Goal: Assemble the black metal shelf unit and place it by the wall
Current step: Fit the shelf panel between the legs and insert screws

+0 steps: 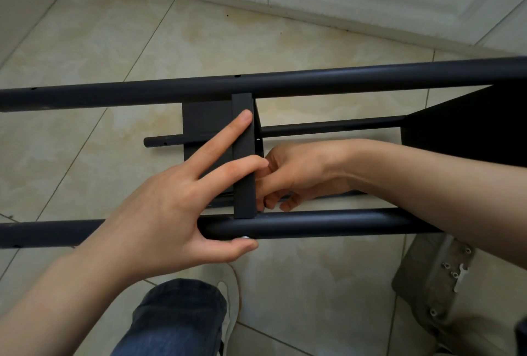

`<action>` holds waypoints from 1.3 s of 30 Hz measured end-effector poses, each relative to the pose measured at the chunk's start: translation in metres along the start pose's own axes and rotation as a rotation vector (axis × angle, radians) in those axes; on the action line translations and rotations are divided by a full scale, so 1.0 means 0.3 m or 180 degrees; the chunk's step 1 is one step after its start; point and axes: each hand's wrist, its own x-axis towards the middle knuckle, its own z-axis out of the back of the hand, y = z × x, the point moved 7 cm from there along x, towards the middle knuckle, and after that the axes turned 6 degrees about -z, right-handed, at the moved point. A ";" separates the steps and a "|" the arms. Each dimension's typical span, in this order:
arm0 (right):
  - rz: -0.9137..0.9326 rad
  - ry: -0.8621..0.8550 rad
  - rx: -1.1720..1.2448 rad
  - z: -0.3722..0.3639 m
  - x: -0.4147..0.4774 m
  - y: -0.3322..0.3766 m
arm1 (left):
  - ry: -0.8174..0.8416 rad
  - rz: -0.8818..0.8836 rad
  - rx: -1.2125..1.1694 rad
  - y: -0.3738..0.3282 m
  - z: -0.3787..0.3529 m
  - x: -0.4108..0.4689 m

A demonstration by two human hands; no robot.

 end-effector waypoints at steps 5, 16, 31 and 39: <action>-0.0030 -0.0008 -0.0024 0.002 -0.001 0.001 | 0.0004 -0.0011 0.0022 -0.002 0.001 -0.001; -0.0021 0.0218 0.0113 -0.008 0.003 -0.006 | 0.0006 0.0014 0.0025 -0.001 0.000 -0.004; 0.0023 0.0105 -0.0013 -0.013 0.008 -0.008 | 0.0001 -0.0002 0.0012 -0.002 -0.002 -0.002; -0.0022 0.0238 0.0049 0.009 -0.012 0.002 | -0.0019 -0.0014 0.0026 -0.002 0.001 -0.001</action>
